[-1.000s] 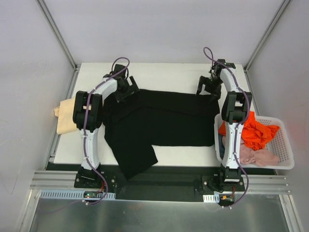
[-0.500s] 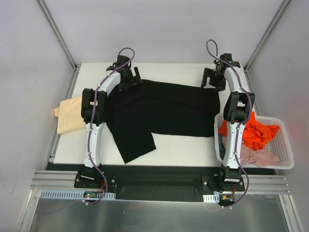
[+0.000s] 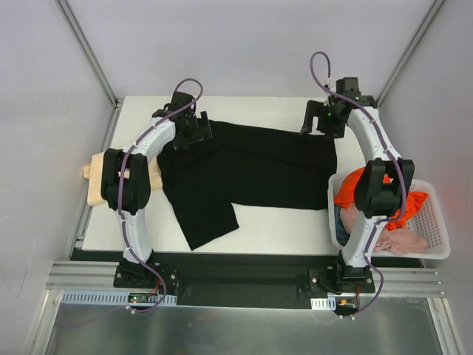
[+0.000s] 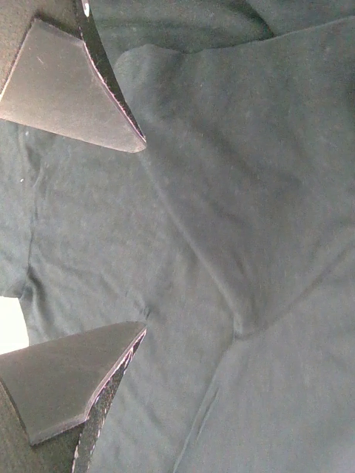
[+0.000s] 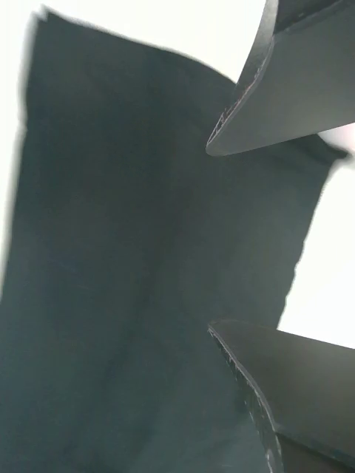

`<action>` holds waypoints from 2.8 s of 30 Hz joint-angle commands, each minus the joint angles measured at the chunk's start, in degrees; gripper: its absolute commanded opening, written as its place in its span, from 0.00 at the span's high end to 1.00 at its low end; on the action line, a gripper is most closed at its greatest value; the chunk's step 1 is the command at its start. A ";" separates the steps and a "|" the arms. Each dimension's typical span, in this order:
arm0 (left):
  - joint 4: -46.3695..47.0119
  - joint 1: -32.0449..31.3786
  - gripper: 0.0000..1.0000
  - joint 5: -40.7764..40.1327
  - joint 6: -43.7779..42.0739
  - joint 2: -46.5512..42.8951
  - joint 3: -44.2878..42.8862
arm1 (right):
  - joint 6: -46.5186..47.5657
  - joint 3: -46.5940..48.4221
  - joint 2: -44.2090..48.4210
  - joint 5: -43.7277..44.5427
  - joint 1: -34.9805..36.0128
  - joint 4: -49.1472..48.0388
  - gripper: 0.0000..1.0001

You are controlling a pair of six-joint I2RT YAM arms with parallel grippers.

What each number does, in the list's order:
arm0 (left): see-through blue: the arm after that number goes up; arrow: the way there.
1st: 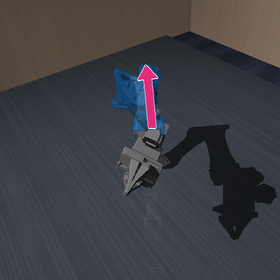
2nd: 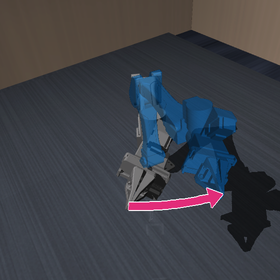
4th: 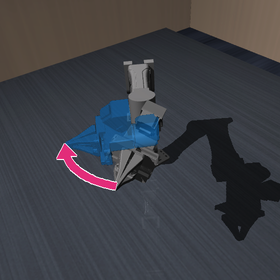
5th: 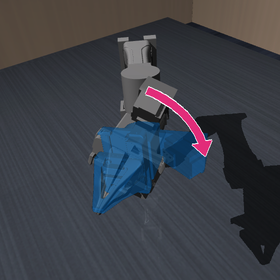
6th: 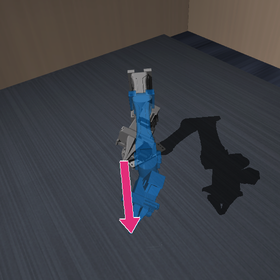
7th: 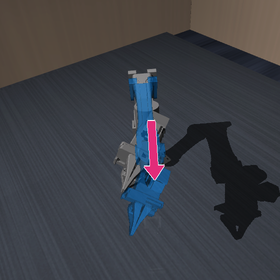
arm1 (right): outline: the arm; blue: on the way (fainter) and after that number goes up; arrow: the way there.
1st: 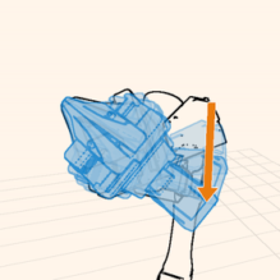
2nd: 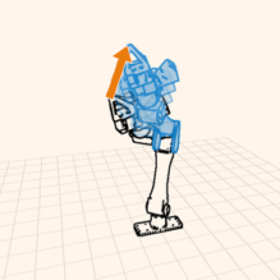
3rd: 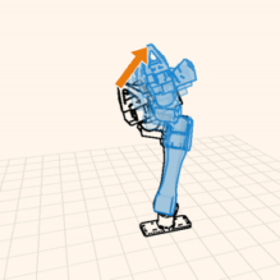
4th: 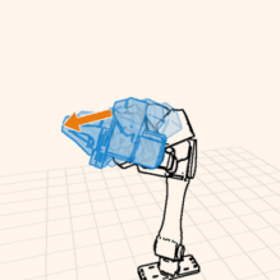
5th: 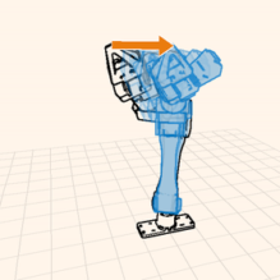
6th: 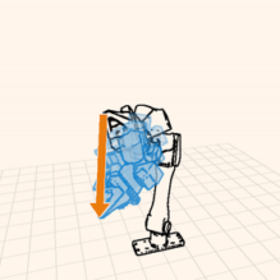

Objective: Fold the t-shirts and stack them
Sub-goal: Fold the flattened tshirt in 1/3 of the way

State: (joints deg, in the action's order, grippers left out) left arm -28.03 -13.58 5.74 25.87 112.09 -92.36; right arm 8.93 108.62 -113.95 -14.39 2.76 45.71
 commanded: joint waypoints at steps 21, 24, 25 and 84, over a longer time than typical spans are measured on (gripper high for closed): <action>4.83 -4.61 0.00 -1.34 -0.90 -6.26 16.15 | -5.50 -34.25 34.75 7.10 7.61 -5.01 0.04; 5.44 -5.84 0.01 -0.99 -2.31 -11.08 17.73 | -5.76 -37.25 38.97 8.06 7.61 -8.18 0.04; 5.70 -6.10 0.01 -1.25 -2.40 -12.15 18.17 | -5.76 -37.77 40.72 8.50 7.52 -9.32 0.04; -0.10 -1.71 0.03 -11.81 -2.86 0.15 -2.14 | -6.99 -57.64 57.44 15.01 7.52 -14.86 0.04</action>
State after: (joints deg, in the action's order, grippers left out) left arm -27.66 -15.03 -13.43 16.75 121.25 -98.59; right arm 1.98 50.72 -56.80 0.67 10.59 31.53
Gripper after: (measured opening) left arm 0.975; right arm 0.966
